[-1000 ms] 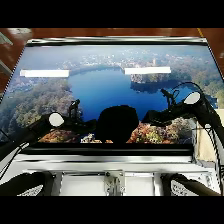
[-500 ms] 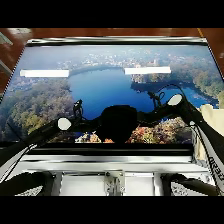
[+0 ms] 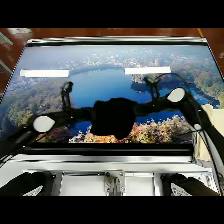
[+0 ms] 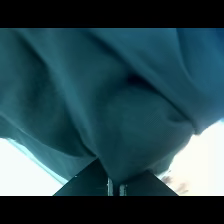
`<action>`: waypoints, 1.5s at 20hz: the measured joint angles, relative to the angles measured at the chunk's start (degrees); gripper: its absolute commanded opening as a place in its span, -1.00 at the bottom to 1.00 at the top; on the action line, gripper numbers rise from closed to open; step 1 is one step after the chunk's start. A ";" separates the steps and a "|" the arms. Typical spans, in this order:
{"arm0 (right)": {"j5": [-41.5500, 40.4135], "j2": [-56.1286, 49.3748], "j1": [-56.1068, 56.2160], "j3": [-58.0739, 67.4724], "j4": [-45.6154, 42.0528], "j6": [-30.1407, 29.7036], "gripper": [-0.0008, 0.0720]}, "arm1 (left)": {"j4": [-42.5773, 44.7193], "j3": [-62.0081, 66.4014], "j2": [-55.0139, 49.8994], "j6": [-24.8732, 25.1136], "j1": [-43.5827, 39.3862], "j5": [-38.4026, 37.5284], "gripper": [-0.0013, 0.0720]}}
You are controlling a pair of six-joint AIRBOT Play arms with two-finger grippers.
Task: Fold the shirts.
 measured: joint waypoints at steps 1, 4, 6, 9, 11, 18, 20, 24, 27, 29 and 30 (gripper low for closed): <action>-0.13 3.34 0.04 2.49 -1.99 -0.50 -0.80 | 2.93 3.15 2.75 0.61 0.09 -1.49 -0.86; -2.21 12.90 0.11 9.97 -6.95 -0.31 -0.80 | 9.77 13.79 9.70 1.66 0.24 -4.87 -0.85; -4.02 18.62 0.22 14.62 -7.48 1.11 -0.80 | 11.76 19.89 12.92 1.88 0.22 -6.23 -0.85; -4.81 24.68 0.20 18.51 -8.26 3.76 -0.80 | 13.75 24.65 15.87 1.99 0.09 -8.44 -0.86; -2.29 26.95 0.20 19.67 -9.31 6.16 -0.80 | 14.69 25.49 16.52 2.01 0.09 -12.44 -0.86; 18.21 24.94 0.20 18.12 -15.21 12.83 -0.80 | 17.94 17.11 16.48 -2.82 0.09 -21.97 -0.85; 20.61 22.67 0.20 14.29 -15.65 13.86 -0.80 | 19.98 13.40 15.34 -6.78 0.31 -20.37 -0.85; 13.35 15.19 0.22 3.89 -16.00 15.39 -0.78 | 21.97 6.51 8.66 -18.05 1.29 -8.02 -0.85; 0.92 6.51 0.20 -1.62 -14.91 18.32 0.00 | 19.85 4.11 -1.20 -22.99 1.60 2.43 -0.85; -6.10 0.76 0.09 -3.21 -12.46 19.41 0.14 | 15.98 3.41 -8.26 -24.61 1.75 6.82 -0.48; -9.18 -1.90 0.11 -3.74 -10.43 19.82 0.14 | 13.81 3.19 -11.37 -25.03 1.77 7.91 0.36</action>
